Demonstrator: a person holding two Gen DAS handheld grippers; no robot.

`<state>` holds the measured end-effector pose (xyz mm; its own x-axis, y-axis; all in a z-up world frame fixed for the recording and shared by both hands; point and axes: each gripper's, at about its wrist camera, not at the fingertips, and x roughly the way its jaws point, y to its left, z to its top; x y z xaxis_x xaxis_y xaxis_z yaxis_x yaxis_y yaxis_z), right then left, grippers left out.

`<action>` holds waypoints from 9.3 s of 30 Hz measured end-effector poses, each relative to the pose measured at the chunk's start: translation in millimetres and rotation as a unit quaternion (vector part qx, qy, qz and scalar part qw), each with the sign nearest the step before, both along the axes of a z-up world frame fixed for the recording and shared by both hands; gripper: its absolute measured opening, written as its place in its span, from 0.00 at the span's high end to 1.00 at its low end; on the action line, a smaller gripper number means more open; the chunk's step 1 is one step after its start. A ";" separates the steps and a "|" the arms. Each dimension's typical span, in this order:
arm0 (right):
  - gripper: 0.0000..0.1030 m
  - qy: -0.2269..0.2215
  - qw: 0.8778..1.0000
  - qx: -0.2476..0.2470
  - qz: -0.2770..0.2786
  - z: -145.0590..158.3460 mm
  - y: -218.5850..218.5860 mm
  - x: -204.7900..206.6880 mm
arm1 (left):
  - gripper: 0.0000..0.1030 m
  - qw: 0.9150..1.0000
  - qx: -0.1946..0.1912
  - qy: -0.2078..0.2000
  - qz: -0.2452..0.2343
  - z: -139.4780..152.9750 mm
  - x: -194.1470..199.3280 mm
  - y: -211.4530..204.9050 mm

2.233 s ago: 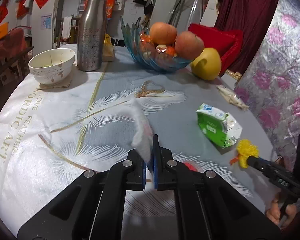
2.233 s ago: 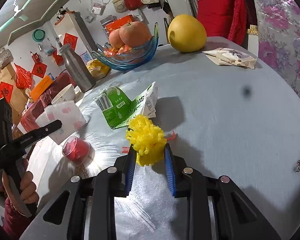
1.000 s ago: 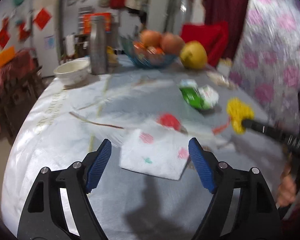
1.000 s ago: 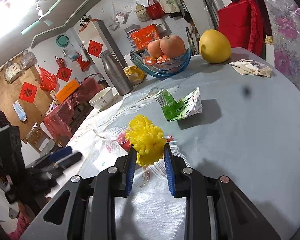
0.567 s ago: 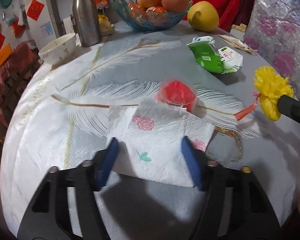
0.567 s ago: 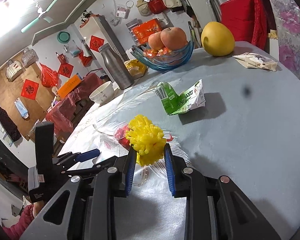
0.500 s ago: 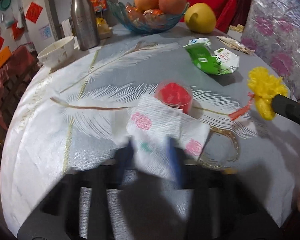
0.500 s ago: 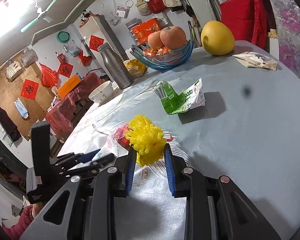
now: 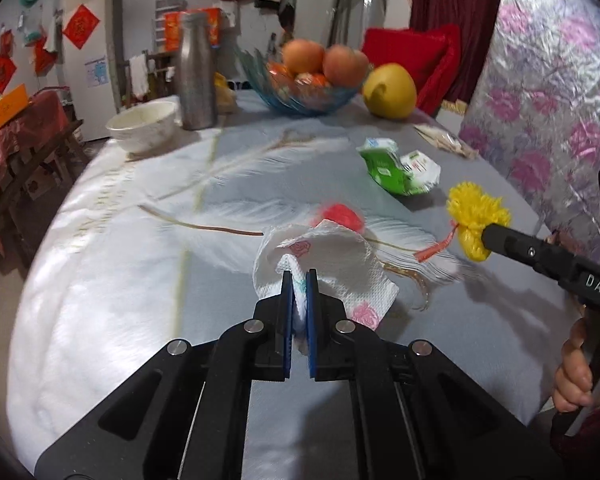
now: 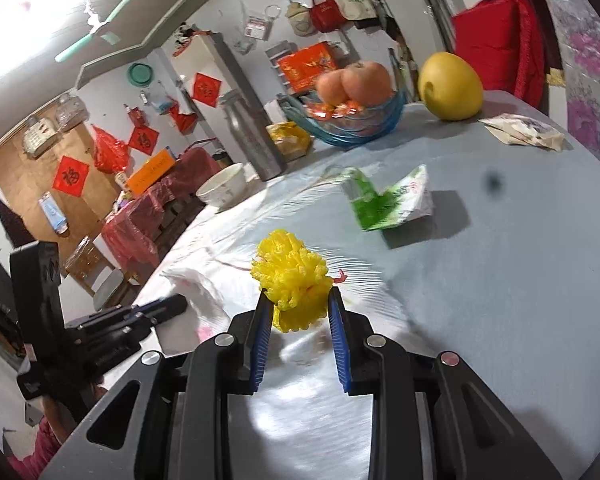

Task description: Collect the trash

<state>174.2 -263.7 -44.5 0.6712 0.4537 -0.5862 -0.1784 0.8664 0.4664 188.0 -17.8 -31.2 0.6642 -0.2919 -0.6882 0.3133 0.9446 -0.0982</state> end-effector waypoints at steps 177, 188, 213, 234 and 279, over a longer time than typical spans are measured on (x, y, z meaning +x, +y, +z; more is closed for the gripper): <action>0.07 0.073 0.991 -0.055 -0.100 -42.5 -48.2 73.8 | 0.06 0.994 0.072 0.077 -0.018 -60.3 108.7 -65.5; 0.05 0.141 0.988 -0.009 -0.063 -51.6 -29.8 120.3 | 0.06 0.994 0.071 0.077 -0.019 -60.0 108.2 -65.9; 0.36 0.073 0.993 -0.061 -0.071 -37.7 -28.0 162.4 | 0.28 0.996 0.009 0.074 -0.040 -51.8 105.7 -56.3; 0.36 0.040 0.996 -0.047 -0.069 -17.4 -25.8 134.4 | 0.48 0.998 -0.014 0.013 -0.055 -27.3 86.2 -54.4; 0.36 -0.068 0.998 -0.004 0.012 68.7 59.9 -72.4 | 0.48 0.986 -0.004 -0.143 0.090 50.7 -111.4 61.4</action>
